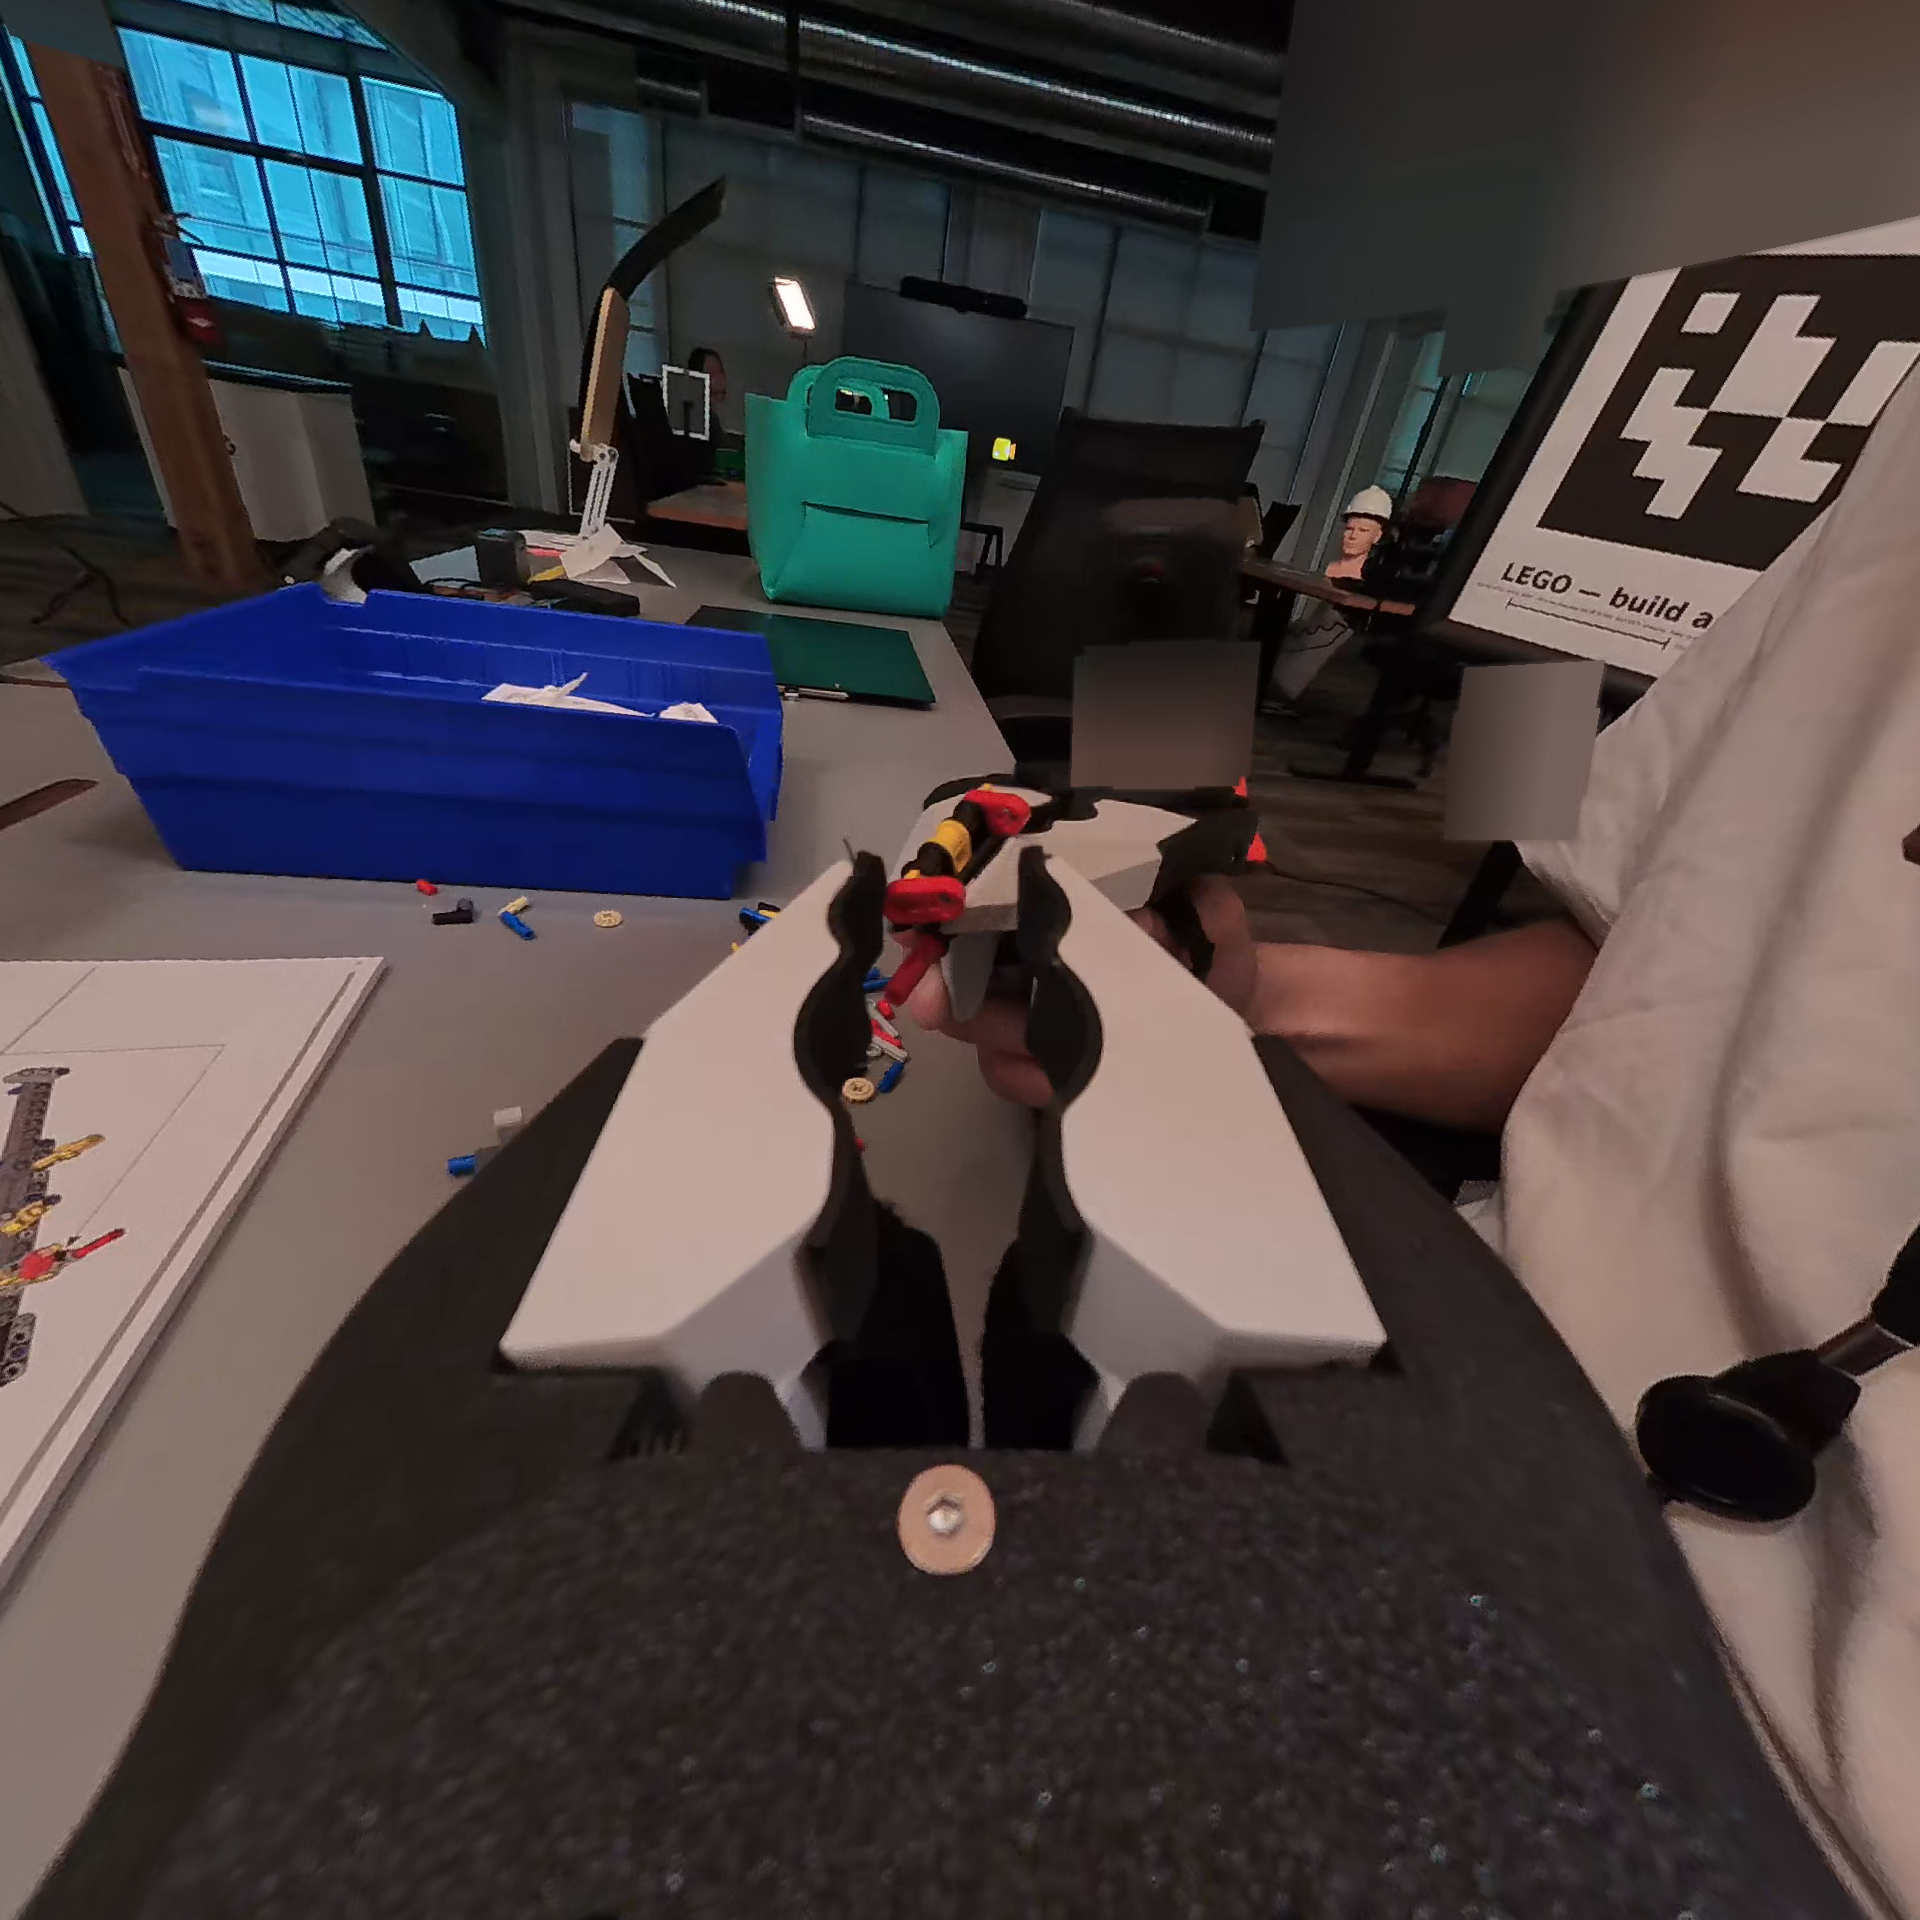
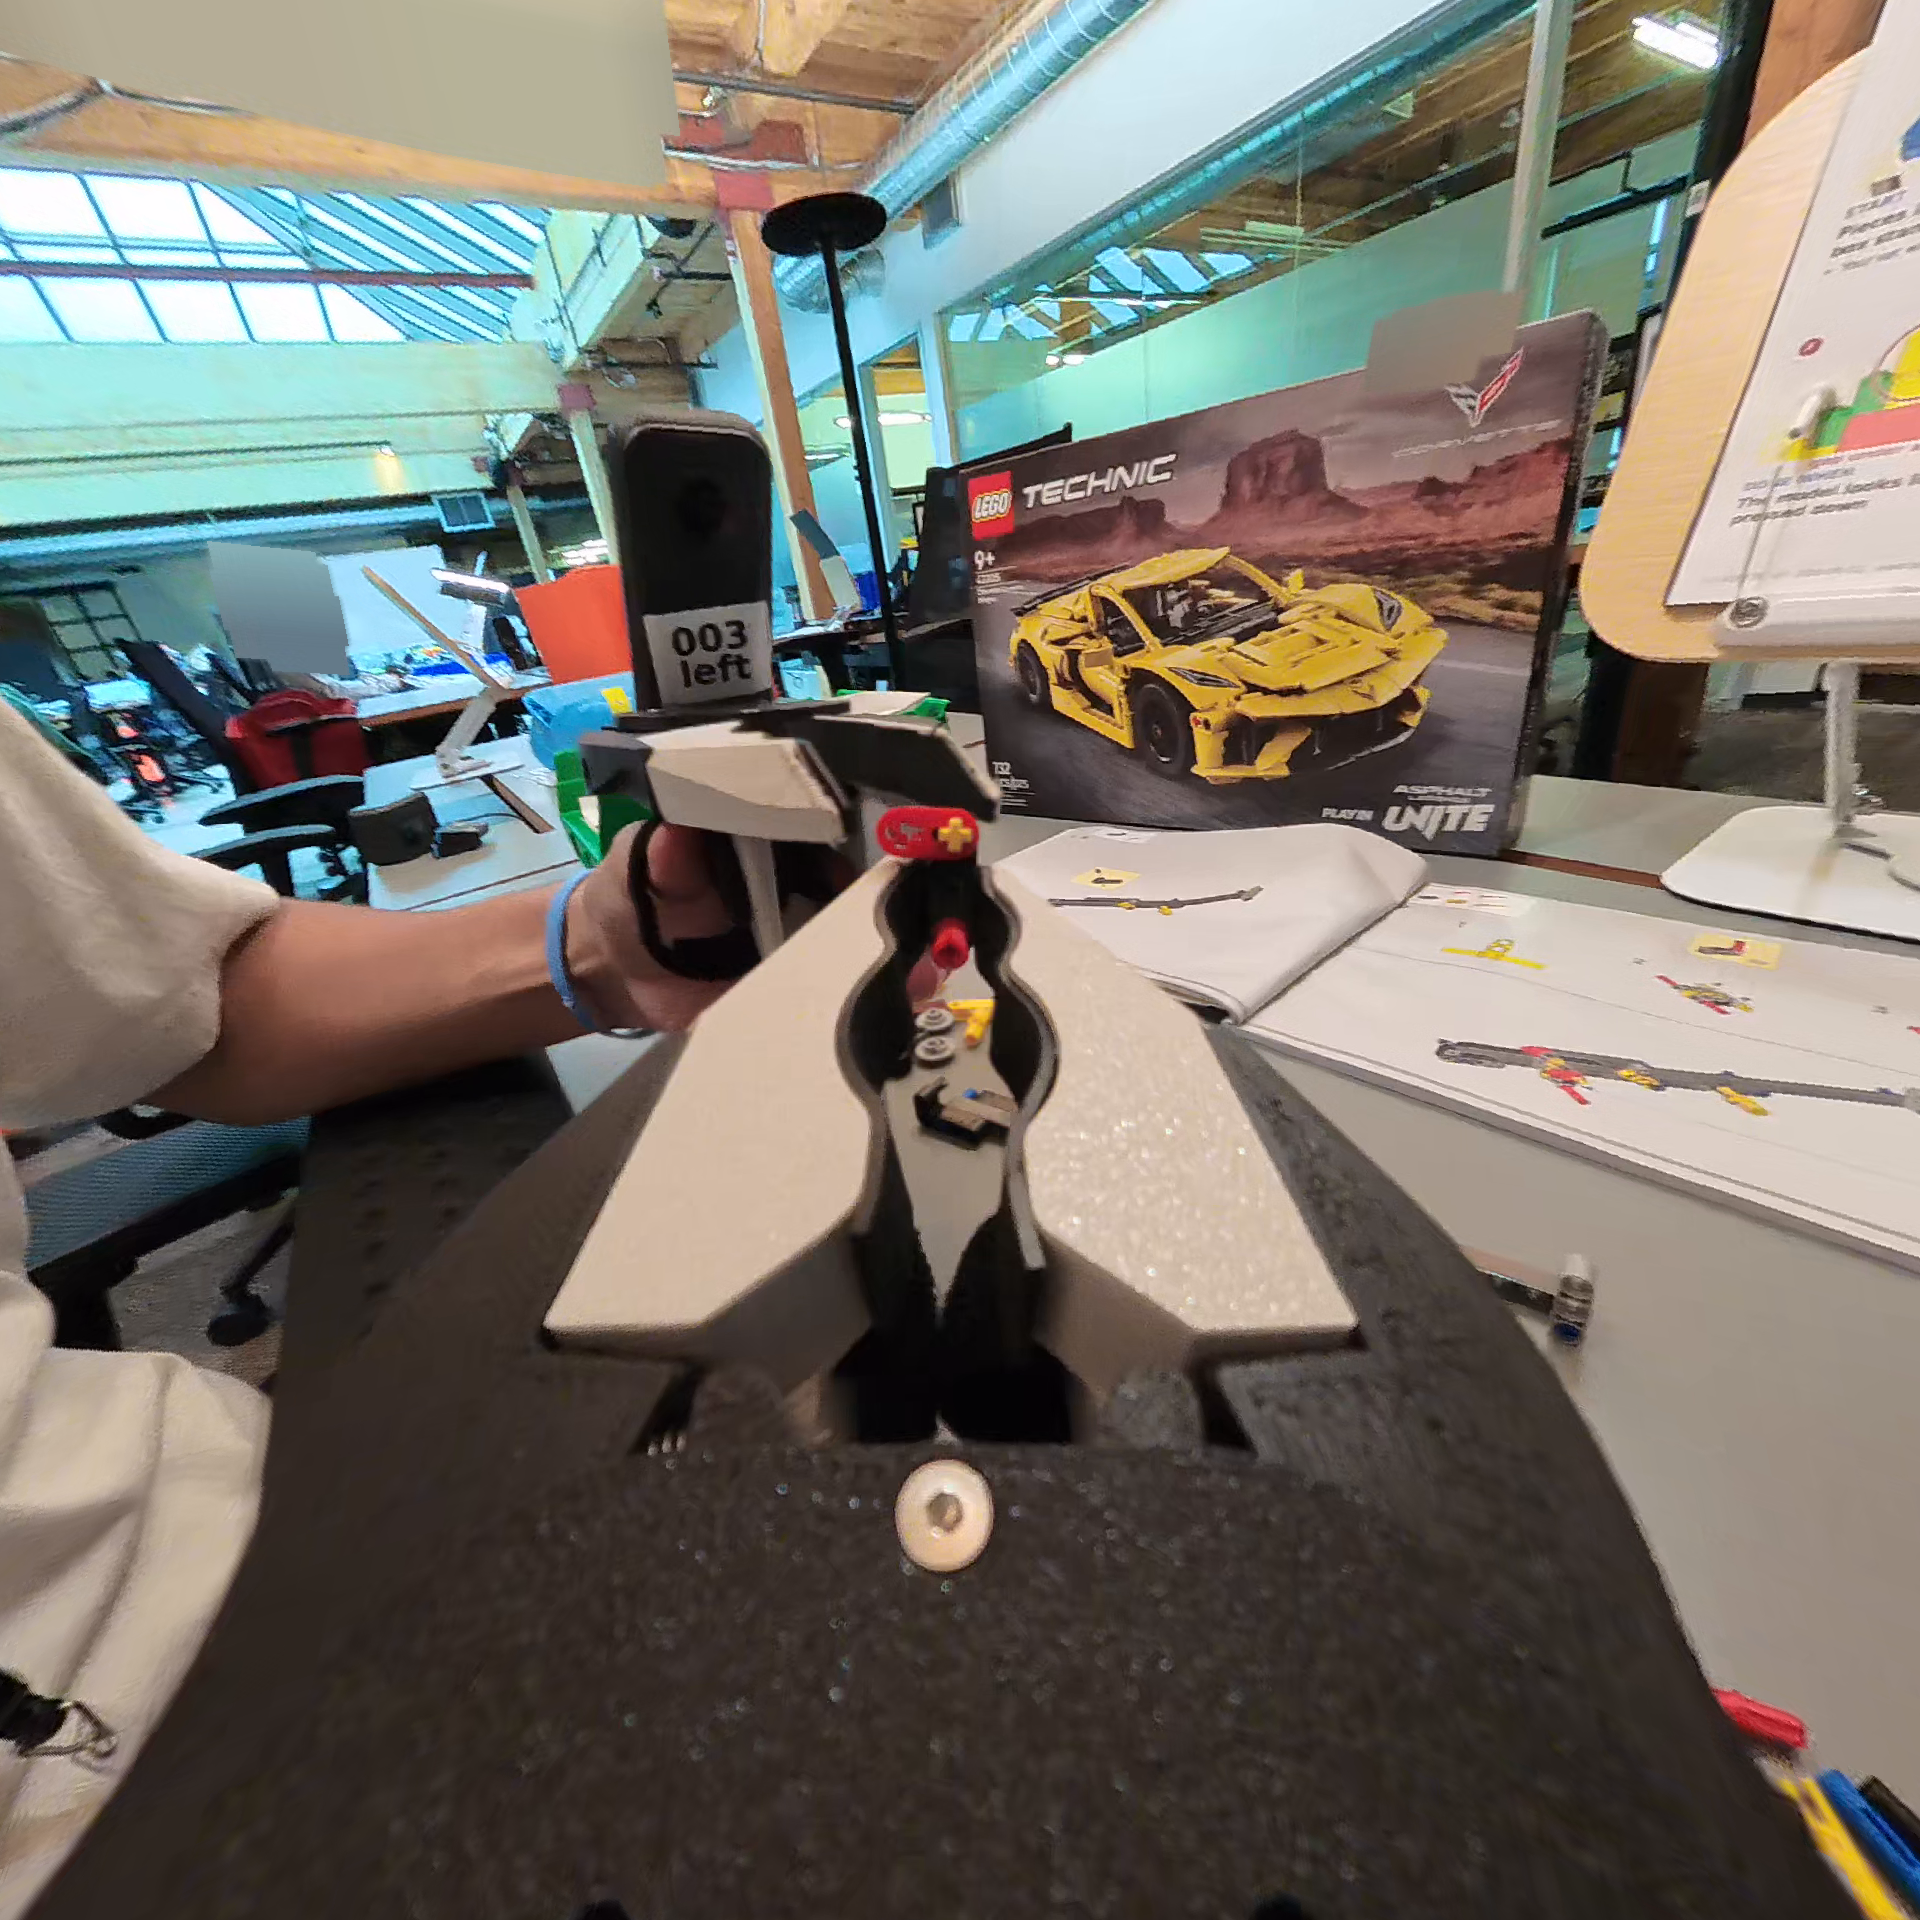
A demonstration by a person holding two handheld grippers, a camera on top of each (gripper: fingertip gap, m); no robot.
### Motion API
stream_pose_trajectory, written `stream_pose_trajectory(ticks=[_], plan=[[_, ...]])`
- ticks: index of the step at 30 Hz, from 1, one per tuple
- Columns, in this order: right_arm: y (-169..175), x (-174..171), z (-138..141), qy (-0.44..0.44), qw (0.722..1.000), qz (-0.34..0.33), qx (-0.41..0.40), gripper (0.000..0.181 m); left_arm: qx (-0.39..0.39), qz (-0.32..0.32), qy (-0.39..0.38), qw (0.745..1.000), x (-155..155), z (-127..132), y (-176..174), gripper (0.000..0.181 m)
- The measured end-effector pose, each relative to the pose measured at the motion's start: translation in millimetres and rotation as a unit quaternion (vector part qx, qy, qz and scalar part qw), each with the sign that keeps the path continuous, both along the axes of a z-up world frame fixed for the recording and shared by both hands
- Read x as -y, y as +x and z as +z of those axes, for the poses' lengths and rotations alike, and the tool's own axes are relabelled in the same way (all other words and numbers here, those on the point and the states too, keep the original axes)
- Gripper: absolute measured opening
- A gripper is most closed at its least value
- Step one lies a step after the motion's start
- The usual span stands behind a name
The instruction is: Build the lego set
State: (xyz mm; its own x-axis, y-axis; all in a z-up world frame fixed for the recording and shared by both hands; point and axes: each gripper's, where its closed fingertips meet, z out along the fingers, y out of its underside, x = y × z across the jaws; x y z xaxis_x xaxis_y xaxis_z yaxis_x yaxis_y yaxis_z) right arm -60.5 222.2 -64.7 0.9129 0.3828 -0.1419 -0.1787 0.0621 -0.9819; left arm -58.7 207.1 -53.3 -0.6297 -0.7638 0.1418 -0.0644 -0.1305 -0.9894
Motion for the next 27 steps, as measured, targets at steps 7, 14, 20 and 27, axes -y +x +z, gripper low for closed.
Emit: stream_pose_trajectory(ticks=[7, 14, 20, 27], plan=[[5, -2, 0, 0.000, 1.000, -0.019, 0.007, 0.007, -0.016, 0.007, 0.008, 1.000, -4, -9, 4, 0.018], [2, -5, -7, -0.010, 0.998, -0.036, 0.050, 0.007, -0.018, 0.010, -0.006, 1.000, -8, -8, 6, 0.014], [4, -4, -3, -0.003, 0.999, -0.035, 0.037, 0.007, -0.019, -0.001, -0.004, 1.000, -9, -9, 3, 0.020], [3, -4, -4, -0.010, 1.000, -0.017, 0.018, 0.007, -0.017, -0.010, -0.011, 1.000, -9, -10, 2, 0.013]])
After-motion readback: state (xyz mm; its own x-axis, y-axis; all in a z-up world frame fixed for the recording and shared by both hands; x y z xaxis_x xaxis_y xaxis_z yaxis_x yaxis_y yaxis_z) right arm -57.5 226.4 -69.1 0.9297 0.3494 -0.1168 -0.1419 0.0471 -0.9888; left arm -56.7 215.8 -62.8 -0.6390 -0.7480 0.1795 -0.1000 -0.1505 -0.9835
